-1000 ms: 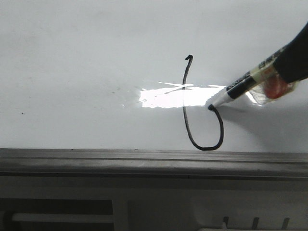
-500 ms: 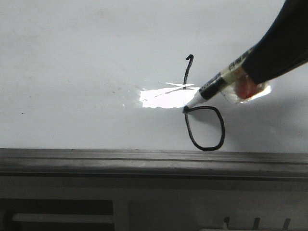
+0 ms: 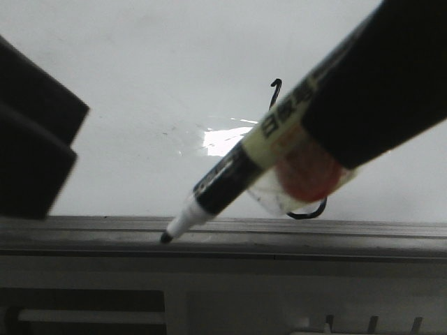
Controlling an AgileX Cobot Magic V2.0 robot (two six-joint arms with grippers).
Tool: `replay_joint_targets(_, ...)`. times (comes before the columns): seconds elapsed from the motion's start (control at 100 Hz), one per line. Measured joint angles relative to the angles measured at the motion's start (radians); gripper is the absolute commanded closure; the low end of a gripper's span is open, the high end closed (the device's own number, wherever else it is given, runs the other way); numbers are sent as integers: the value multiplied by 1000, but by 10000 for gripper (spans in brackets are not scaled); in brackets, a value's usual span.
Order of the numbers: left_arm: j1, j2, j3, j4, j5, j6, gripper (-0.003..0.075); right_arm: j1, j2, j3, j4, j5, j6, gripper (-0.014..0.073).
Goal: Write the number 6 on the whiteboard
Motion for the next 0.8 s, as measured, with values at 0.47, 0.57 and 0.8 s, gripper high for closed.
replay_joint_targets(0.47,-138,280,-118,6,17,114,316,81,59,0,0,-51,-4,647)
replay_joint_targets(0.57,-138,292,-118,6,12,116,416,81,60,0,0,-55,-4,647)
replay_joint_targets(0.8,-138,294,-120,10,-9,123,738,81,60,0,0,-63,-4,647)
